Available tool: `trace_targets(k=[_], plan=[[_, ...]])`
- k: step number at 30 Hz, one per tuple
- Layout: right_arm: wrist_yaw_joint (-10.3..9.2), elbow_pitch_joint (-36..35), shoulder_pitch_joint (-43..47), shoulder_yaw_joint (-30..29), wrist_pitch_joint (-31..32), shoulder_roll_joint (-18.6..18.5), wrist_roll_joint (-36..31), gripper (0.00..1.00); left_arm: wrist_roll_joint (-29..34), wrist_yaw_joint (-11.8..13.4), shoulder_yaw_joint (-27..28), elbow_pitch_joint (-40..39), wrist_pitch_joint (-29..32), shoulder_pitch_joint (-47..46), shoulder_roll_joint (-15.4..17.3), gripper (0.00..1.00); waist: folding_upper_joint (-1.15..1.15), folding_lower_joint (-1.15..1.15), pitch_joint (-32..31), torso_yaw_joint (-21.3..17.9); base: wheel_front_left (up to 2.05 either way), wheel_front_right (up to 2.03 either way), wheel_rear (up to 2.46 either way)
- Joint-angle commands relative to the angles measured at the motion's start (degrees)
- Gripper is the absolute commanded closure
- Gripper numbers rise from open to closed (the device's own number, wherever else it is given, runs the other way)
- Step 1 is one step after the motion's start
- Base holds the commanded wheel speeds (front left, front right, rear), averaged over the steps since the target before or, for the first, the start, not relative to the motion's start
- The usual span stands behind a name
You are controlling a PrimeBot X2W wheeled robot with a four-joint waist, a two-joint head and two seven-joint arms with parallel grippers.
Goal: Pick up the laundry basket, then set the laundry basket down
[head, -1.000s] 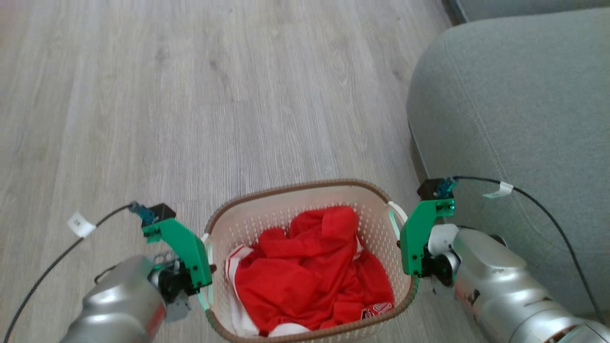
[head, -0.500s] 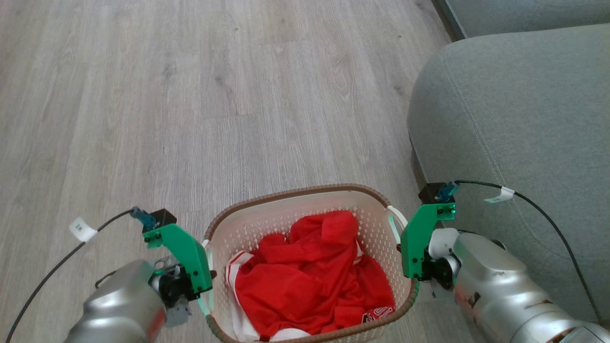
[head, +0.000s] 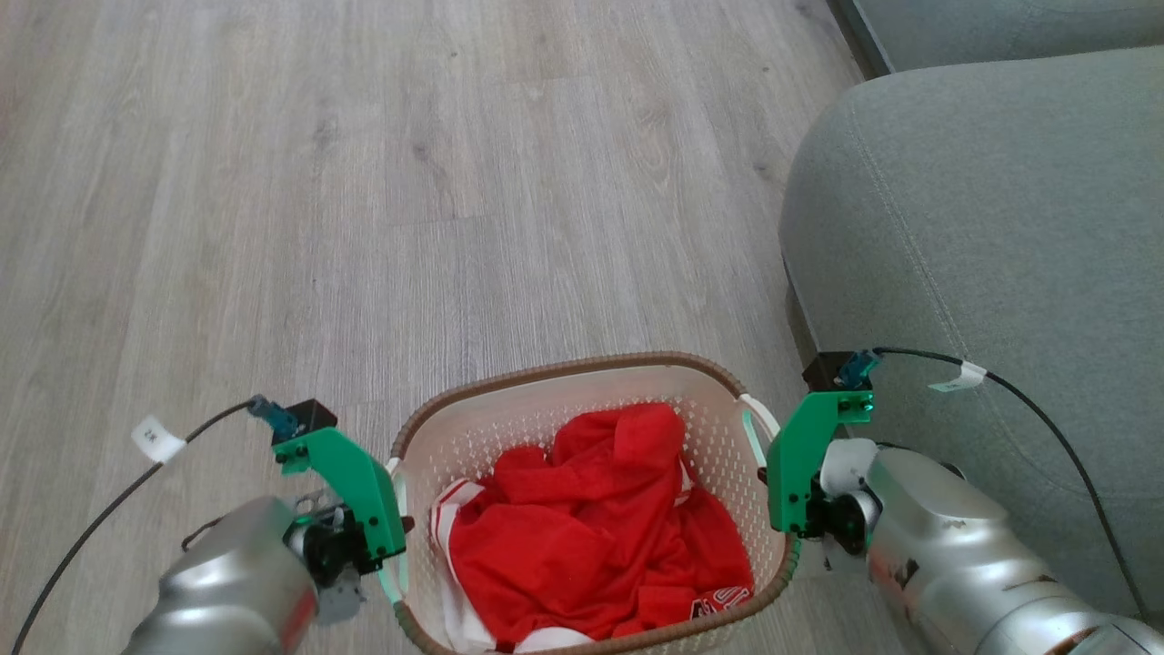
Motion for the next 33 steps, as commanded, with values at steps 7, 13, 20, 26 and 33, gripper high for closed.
trace_targets(k=[7,13,20,26,33], plan=[[-0.15,0.4,-1.4,0.8,-1.2,-2.2,0.9,1.0,-0.6,-0.4,1.2,0.5,-0.9,-2.7,3.2,1.0,0.0,0.0,-0.1,-0.1,0.0,0.0,0.0],[-0.15,0.4,-1.4,1.1,-1.2,-2.2,1.5,1.0,-0.6,-0.4,1.1,0.3,-1.1,-2.7,3.2,1.0,0.0,0.0,0.1,0.0,0.0,0.0,0.0],[-0.15,-0.1,-1.6,1.9,-2.6,-2.0,1.8,1.0,-0.6,-0.4,1.5,0.1,-3.8,-3.2,3.2,1.0,0.0,0.0,1.2,-0.3,0.0,0.0,0.0],[-0.15,0.1,-3.0,2.3,-7.1,-1.8,1.3,1.0,0.5,-0.4,1.4,-0.3,-8.3,-5.2,3.4,1.0,0.0,0.0,6.3,-0.8,0.0,0.0,0.0],[-0.15,1.1,-7.0,1.8,-14.0,-1.6,-0.2,1.0,2.7,-0.4,0.5,-0.9,-13.7,-9.2,3.4,1.0,0.0,0.0,15.5,-0.9,0.0,0.0,0.0]])
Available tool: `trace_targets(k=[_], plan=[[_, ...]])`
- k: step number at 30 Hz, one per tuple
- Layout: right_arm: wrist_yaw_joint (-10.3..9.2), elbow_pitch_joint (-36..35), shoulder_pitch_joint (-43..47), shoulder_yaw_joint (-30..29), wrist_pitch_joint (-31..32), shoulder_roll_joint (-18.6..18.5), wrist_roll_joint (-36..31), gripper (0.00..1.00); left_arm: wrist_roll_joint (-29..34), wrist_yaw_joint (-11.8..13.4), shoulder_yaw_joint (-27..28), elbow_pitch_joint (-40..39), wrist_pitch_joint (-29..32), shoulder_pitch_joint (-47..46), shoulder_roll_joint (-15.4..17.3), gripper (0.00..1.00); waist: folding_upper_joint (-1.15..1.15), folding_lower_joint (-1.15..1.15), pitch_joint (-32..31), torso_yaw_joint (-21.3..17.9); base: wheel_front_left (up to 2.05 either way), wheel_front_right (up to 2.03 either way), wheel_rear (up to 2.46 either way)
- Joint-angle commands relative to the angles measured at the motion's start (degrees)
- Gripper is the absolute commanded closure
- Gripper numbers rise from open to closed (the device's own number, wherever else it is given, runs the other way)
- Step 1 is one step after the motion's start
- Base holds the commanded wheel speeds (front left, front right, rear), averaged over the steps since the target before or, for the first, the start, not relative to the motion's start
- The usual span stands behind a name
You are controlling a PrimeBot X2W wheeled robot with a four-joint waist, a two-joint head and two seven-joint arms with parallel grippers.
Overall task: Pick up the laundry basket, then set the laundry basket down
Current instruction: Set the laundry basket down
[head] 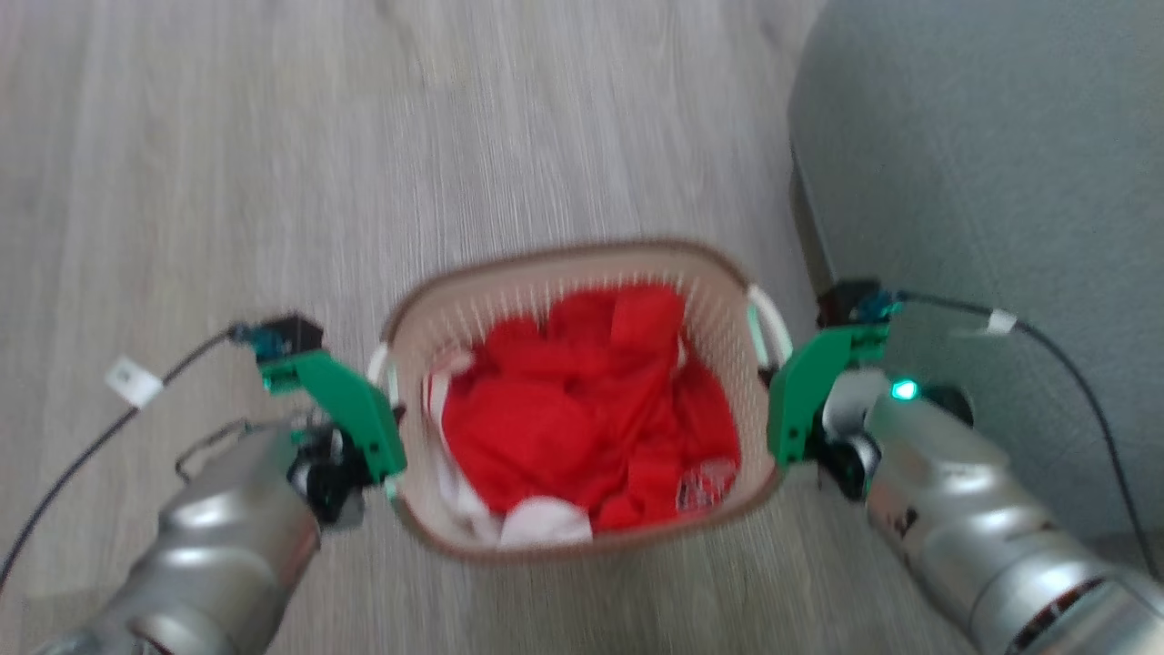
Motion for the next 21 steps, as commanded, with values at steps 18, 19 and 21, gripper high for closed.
trace_targets(k=[18,19,21], plan=[[-0.15,1.5,-11.3,-5.2,-12.3,-1.4,-6.0,1.0,6.2,-0.4,-1.4,0.9,-16.7,-15.0,3.4,1.0,0.0,-0.01,28.2,-0.1,0.0,0.0,0.0],[-0.15,1.5,-11.3,-5.2,-12.3,-1.4,-6.0,1.0,6.2,-0.4,-1.4,0.9,-16.7,-15.0,3.4,1.0,0.0,-0.01,28.2,-0.1,0.0,0.0,0.0],[-0.15,1.5,-11.7,-6.0,-13.2,-1.5,-7.1,1.0,6.5,-0.4,-1.7,1.1,-17.8,-16.0,3.2,1.0,0.0,-0.01,30.3,0.1,0.0,0.0,0.0]])
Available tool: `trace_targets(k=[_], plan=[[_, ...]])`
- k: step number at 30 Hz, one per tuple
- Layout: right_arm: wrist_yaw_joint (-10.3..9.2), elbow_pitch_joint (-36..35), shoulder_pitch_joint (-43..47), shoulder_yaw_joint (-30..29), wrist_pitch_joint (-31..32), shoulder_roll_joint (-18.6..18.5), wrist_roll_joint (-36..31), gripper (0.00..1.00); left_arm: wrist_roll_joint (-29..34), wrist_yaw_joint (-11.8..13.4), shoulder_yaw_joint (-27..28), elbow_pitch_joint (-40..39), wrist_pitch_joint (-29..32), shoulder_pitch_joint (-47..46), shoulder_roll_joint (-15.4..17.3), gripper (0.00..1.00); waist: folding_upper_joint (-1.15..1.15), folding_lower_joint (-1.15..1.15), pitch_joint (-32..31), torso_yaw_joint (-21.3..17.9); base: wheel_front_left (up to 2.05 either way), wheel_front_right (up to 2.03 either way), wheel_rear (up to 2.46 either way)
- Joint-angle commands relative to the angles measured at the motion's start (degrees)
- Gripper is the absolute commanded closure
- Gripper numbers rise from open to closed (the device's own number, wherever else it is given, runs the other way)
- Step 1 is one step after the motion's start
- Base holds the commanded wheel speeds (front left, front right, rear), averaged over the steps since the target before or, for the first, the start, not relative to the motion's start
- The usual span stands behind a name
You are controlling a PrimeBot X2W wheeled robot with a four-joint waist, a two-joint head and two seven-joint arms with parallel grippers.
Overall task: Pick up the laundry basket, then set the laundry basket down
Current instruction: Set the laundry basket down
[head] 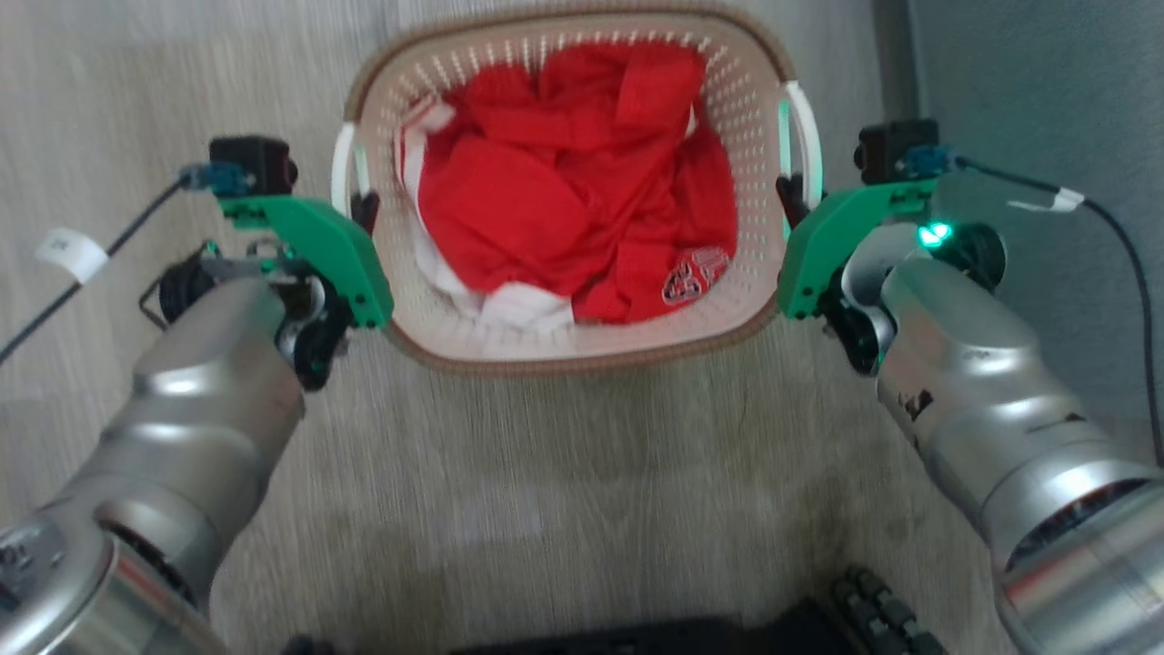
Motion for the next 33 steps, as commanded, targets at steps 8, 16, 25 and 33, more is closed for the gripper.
trace_targets(k=[8,16,25,33], plan=[[-0.15,0.5,-0.2,-4.7,-2.2,-1.8,-4.2,1.0,0.9,-0.4,-0.2,0.7,-2.6,-3.9,2.7,1.0,0.0,-0.02,10.1,0.8,0.0,0.0,0.0],[-0.15,0.5,-1.1,-10.7,-3.6,-2.7,-9.9,1.0,0.5,-0.4,-1.0,-0.1,-3.6,-5.0,2.5,1.0,0.0,-0.02,14.2,1.2,0.0,0.0,0.0],[-0.15,0.5,-1.4,-18.3,-4.4,-2.3,-17.0,1.0,-0.2,-0.4,-1.9,-0.5,-4.2,-5.7,2.2,1.0,0.0,-0.02,16.0,1.4,0.0,0.0,0.0],[-0.15,0.5,-0.7,-23.7,-4.3,-1.4,-22.3,1.0,-1.4,-0.4,-2.5,-0.6,-4.3,-5.3,2.0,1.0,0.0,-0.02,15.5,1.4,0.0,0.0,0.0]])
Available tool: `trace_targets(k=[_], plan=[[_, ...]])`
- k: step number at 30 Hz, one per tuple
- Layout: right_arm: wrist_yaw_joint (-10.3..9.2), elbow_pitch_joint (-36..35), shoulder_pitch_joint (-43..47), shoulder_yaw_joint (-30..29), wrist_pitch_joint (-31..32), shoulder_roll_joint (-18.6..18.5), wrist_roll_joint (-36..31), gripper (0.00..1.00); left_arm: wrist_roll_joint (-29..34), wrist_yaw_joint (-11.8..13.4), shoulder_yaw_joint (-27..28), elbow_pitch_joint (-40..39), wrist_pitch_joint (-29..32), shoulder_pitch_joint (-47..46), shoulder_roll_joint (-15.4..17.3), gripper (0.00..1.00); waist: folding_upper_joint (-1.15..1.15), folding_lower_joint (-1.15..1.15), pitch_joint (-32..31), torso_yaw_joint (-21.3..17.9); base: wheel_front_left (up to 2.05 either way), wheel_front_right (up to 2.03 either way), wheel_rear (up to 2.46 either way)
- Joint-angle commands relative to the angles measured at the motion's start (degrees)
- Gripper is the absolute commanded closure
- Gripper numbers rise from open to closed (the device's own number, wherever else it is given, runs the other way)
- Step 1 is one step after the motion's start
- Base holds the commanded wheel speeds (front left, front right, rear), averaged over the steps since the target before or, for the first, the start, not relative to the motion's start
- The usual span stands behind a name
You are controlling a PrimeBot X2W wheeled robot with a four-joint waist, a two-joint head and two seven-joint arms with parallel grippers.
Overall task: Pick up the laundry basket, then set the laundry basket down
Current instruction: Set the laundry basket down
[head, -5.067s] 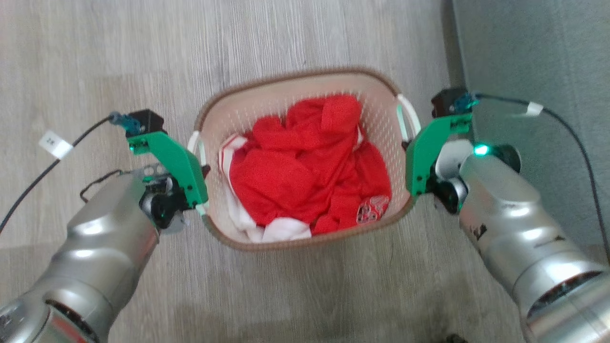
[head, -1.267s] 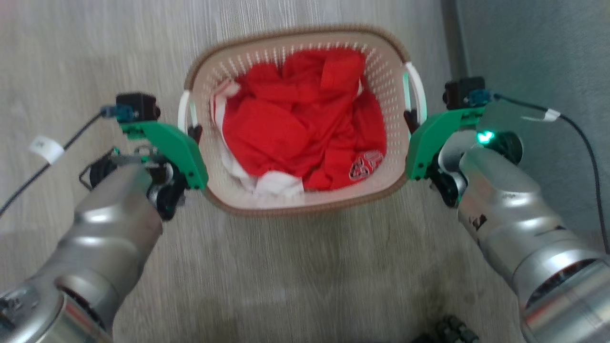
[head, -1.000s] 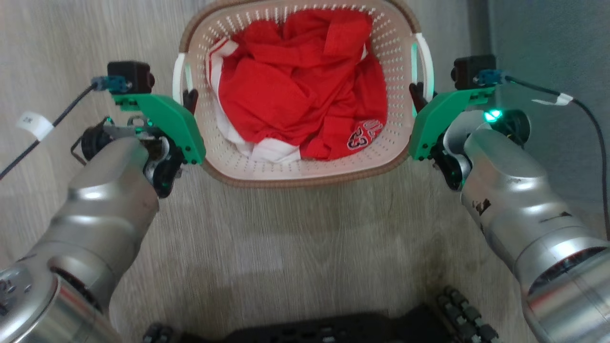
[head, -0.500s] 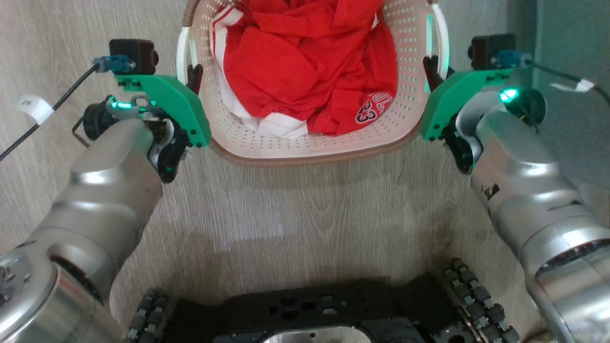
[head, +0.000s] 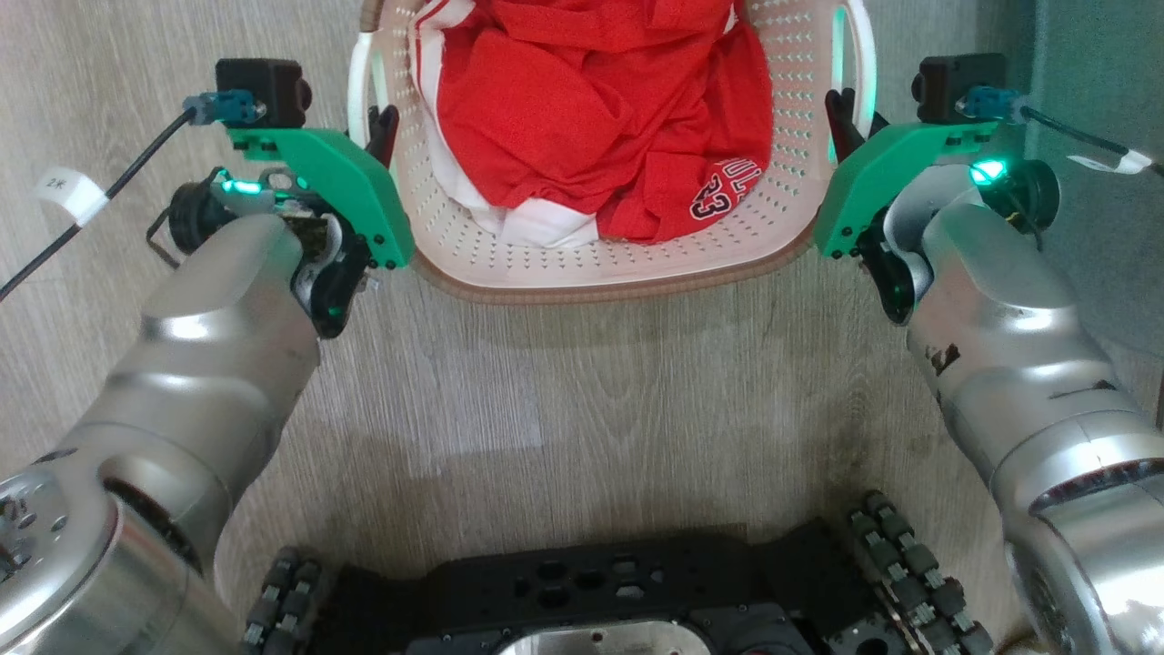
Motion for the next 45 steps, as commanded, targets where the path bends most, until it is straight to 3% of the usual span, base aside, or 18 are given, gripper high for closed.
trace_targets(k=[1,7,8,9,10,11,21,26,28,31,35,39,45], plan=[[-1.1,0.5,2.4,-1.7,-0.1,-1.4,-1.2,1.0,-0.5,0.1,0.5,0.7,-0.3,0.5,3.0,1.0,0.0,0.0,-0.2,0.0,0.0,0.0,0.0],[-1.1,0.5,2.4,-4.4,0.2,-1.1,-4.6,1.0,-1.1,0.1,-0.1,0.8,-0.1,0.4,3.1,1.0,0.0,0.0,-0.5,0.1,0.0,0.0,0.0],[-1.1,0.5,2.4,-4.9,0.1,-1.1,-4.9,0.63,-1.4,0.1,0.0,0.7,-0.2,0.4,3.1,1.0,0.0,0.0,-0.6,0.1,0.0,0.0,0.0],[-1.1,0.5,2.3,-5.1,-0.1,-1.0,-5.0,0.0,-1.5,0.1,0.0,0.7,-0.5,0.3,3.1,0.58,0.0,0.0,-0.6,0.3,0.0,0.0,0.0],[-1.1,0.5,2.3,-5.1,-0.1,-1.0,-5.0,0.0,-1.5,0.1,0.0,0.7,-0.5,0.3,3.1,0.58,0.0,0.0,-0.6,0.3,0.0,0.0,0.0],[-1.1,0.5,2.2,-4.9,-0.1,-1.0,-4.7,0.0,-1.5,0.1,-0.2,0.5,-0.3,0.2,2.9,0.0,0.0,0.0,-0.6,0.5,0.0,0.0,0.0],[-1.1,-0.9,2.6,-0.7,-0.6,-1.0,-0.7,0.0,-2.5,0.1,-1.1,-0.7,-0.7,0.1,3.3,0.0,0.0,0.0,-1.0,0.8,0.0,0.0,0.0],[-1.1,-1.7,3.1,-0.8,-1.0,-1.0,0.1,0.0,-1.7,0.1,-1.4,0.2,-2.5,0.4,3.3,0.0,0.0,0.0,-2.8,1.0,0.0,0.0,0.0],[-1.1,-5.5,4.5,-2.3,-1.1,-1.0,-0.8,0.0,-0.4,0.1,-0.4,0.9,-3.2,0.7,3.3,0.0,0.0,0.0,-4.5,0.9,0.0,0.0,0.0],[-1.1,-11.8,7.4,-5.7,-1.1,-1.0,-4.1,0.0,3.6,0.5,4.4,-0.6,-3.3,-0.2,3.9,0.0,0.0,0.0,-6.1,1.2,0.0,0.0,0.0],[-1.1,-22.2,13.0,-11.1,-1.1,-1.0,-9.7,0.0,12.7,3.3,14.4,-7.3,-3.3,2.3,4.8,0.0,0.0,0.0,-8.3,2.1,0.0,0.0,0.0],[-1.1,-32.3,18.9,-13.3,-1.1,-1.0,-12.0,0.0,24.1,6.4,26.6,-16.9,-3.3,9.1,5.4,0.0,0.0,0.0,-11.0,2.5,0.0,0.0,0.0],[-1.1,-44.7,25.4,-14.5,-1.1,-1.0,-12.9,0.0,40.4,8.0,41.1,-29.9,-3.3,20.7,3.9,0.0,0.0,0.0,-15.0,2.6,0.0,0.0,0.0]])
